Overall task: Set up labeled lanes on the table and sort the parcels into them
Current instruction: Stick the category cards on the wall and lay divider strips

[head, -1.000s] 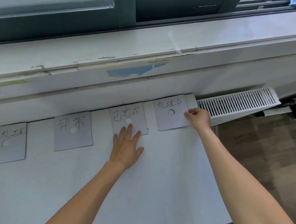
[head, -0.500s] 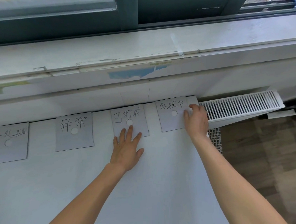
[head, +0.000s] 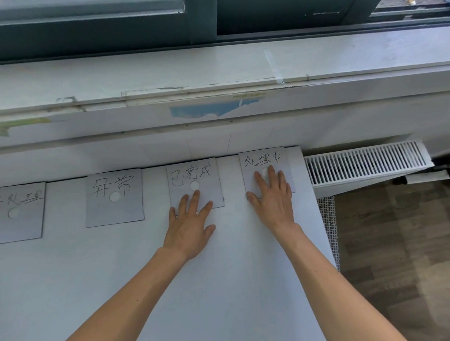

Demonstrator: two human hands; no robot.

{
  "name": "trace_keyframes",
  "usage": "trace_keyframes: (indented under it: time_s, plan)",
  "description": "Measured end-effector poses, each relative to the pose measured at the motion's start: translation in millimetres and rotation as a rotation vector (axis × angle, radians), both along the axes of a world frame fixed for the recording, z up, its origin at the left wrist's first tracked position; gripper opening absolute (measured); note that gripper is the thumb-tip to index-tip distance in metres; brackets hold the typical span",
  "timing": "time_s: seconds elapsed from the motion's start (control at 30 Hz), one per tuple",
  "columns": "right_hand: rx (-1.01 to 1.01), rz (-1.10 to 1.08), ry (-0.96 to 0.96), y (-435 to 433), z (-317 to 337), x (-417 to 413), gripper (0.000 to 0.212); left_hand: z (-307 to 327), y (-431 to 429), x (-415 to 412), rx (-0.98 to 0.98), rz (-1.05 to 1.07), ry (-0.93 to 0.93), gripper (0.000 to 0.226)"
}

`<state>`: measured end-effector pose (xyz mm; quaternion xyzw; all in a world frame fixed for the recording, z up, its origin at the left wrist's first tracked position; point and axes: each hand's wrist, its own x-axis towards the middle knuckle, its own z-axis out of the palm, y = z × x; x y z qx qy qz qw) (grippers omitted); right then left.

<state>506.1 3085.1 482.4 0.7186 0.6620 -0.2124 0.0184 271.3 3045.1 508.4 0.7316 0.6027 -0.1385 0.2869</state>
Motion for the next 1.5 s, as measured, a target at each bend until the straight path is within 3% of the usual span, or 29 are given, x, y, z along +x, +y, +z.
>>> trace_keyframes:
  time_s: [0.53, 0.63, 0.77, 0.97, 1.17, 1.5]
  plan:
    - [0.028, -0.028, 0.038, 1.3, 2.7, -19.6, 0.064, -2.5, -2.3, -22.1, 0.032, 0.052, -0.035, 0.057]
    - [0.077, -0.02, 0.083, 1.0, 8.3, -34.5, 0.063, -3.1, -2.4, -26.1, 0.158, 0.096, -0.061, 0.056]
    - [0.163, 0.157, 0.19, -8.7, 15.1, -90.0, 0.057, -2.3, -5.1, -57.3, 0.357, 0.315, -0.023, 0.053]
    - [0.075, 0.387, 0.205, -18.6, 9.3, -179.6, 0.059, -17.9, -23.5, -131.0, 0.128, 0.424, 0.095, 0.065]
    - [-0.032, 0.414, 0.082, -14.6, 0.5, -194.2, 0.063, -14.4, -24.8, -146.3, 0.107, 0.441, 0.081, 0.064]
    - [-0.044, 0.429, 0.066, -10.3, 2.6, -192.0, 0.061, -18.7, -16.9, -148.1, 0.108, 0.46, 0.04, 0.063]
